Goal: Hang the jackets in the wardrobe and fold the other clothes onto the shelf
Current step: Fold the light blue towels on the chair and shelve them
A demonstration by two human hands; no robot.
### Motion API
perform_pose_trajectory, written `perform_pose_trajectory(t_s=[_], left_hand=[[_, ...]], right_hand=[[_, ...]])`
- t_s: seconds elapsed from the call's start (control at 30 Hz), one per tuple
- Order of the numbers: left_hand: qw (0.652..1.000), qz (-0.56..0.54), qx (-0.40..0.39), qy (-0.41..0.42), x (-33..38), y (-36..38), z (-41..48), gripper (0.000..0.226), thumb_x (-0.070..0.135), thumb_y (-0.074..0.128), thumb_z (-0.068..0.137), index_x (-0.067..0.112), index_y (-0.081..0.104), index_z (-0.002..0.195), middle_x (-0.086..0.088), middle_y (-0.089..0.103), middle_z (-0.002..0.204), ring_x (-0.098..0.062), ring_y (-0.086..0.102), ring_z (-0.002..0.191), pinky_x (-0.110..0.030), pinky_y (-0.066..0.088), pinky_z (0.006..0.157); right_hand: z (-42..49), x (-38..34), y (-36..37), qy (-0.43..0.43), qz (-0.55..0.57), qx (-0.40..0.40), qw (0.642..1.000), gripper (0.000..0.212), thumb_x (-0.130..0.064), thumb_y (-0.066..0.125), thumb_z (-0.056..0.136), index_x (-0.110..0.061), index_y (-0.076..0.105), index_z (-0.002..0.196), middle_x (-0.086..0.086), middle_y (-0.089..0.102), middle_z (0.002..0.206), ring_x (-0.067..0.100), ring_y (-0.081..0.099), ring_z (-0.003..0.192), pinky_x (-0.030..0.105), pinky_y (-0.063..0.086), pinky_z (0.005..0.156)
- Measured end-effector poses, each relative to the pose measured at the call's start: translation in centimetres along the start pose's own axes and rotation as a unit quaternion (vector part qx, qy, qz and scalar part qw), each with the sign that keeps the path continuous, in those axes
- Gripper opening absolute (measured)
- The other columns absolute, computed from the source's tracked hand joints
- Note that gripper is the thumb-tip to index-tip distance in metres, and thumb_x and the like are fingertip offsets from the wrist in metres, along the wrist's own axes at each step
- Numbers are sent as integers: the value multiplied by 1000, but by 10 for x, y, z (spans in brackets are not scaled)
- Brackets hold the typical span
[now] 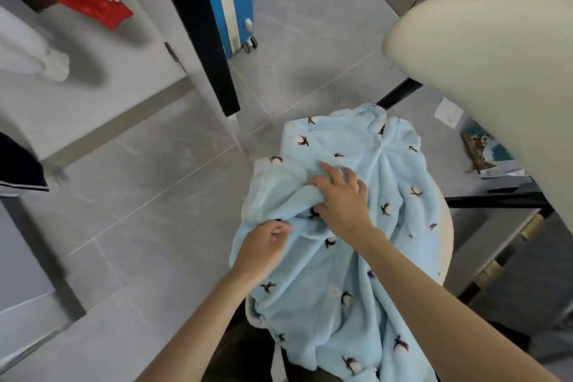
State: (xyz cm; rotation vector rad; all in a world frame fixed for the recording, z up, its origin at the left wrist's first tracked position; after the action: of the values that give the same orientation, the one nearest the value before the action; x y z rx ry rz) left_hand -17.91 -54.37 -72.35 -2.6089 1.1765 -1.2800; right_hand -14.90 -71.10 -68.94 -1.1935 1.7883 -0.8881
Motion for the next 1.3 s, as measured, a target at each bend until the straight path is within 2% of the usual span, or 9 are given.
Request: perform_pose_trajectory(t_s=[0.13, 0.27, 0.43, 0.6, 0.77, 0.87, 1.03, 1.1, 1.3], left_hand=[[993, -90, -3, -80, 6, 8, 8, 22, 30, 46, 99, 30, 46, 121, 9, 55, 107, 2, 52, 89, -16, 41, 72], [904, -352, 33, -242, 16, 29, 13, 36, 30, 57, 95, 14, 48, 126, -4, 57, 108, -17, 57, 92, -31, 47, 73], [797, -537, 28, -276, 29, 48, 22, 34, 31, 65, 91, 10, 58, 117, -6, 66, 100, -17, 63, 87, -31, 49, 73], [746, -627, 46, -221, 32, 36, 33, 26, 18, 49, 101, 4, 60, 119, -10, 71, 107, -24, 68, 101, -36, 49, 97], [732, -657, 82, -159, 33, -2, 42, 26, 3, 37, 100, 6, 62, 94, -5, 74, 73, -16, 72, 65, -27, 59, 62], [783, -584, 81, -199, 22, 0, 36, 21, -5, 41, 95, 2, 56, 108, -7, 69, 84, -18, 68, 73, -25, 57, 58], [804, -549, 70, -215, 11, 6, 31, 43, -1, 51, 94, 6, 48, 136, -10, 62, 115, -18, 62, 90, -29, 52, 77], [810, -541, 70, -214, 8, 4, 31, 47, -4, 50, 93, 6, 46, 139, -14, 59, 127, -20, 63, 92, -31, 52, 74], [803, -551, 48, -219, 0, 2, 32, 57, -14, 39, 90, 11, 40, 141, -19, 53, 134, -32, 57, 118, -47, 52, 83]], right_hand=[[-22, 33, -44, 45, 398, 200, 894, 37, -6, 41, 86, -30, 49, 113, -9, 60, 102, 5, 56, 93, 16, 44, 77], [-80, 119, -46, 270, 465, 317, 781, 23, -9, 44, 90, -25, 50, 105, -13, 55, 86, 10, 53, 77, 9, 41, 63], [-139, 157, 25, 482, 662, 148, 555, 20, -2, 54, 94, -10, 52, 112, 4, 56, 93, 25, 57, 84, 33, 50, 73], [-141, 130, 43, 408, 860, 132, 276, 30, 10, 45, 89, -16, 59, 92, -2, 58, 89, 13, 50, 79, 23, 40, 68], [-145, 120, 63, 509, 842, 142, 106, 26, 1, 42, 99, -8, 53, 77, 1, 56, 72, 12, 50, 66, 20, 47, 57], [-146, 97, 58, 544, 795, 85, 255, 26, 4, 42, 97, -4, 51, 74, 11, 52, 62, 20, 45, 57, 19, 45, 37], [-102, 70, 5, 286, 561, 15, 777, 16, -2, 52, 92, -14, 61, 93, 6, 65, 95, 8, 59, 62, 22, 50, 56], [-78, 71, -17, 158, 332, 54, 928, 27, -4, 51, 91, -21, 59, 110, -2, 57, 119, 8, 58, 88, 25, 47, 65], [-32, 124, -2, 207, 54, -105, 971, 57, -15, 51, 94, -23, 30, 145, 10, 20, 153, 34, 54, 112, 36, 46, 70]])
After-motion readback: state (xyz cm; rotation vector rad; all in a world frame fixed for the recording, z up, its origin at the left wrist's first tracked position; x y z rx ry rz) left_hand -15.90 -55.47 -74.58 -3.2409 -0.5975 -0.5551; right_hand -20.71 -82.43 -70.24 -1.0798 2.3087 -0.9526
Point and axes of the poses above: each hand's wrist, its own z-axis towards the middle knuckle, its own y-axis out of the palm, x = y × z, the point moved 7 cm from there along z, towards the middle knuckle
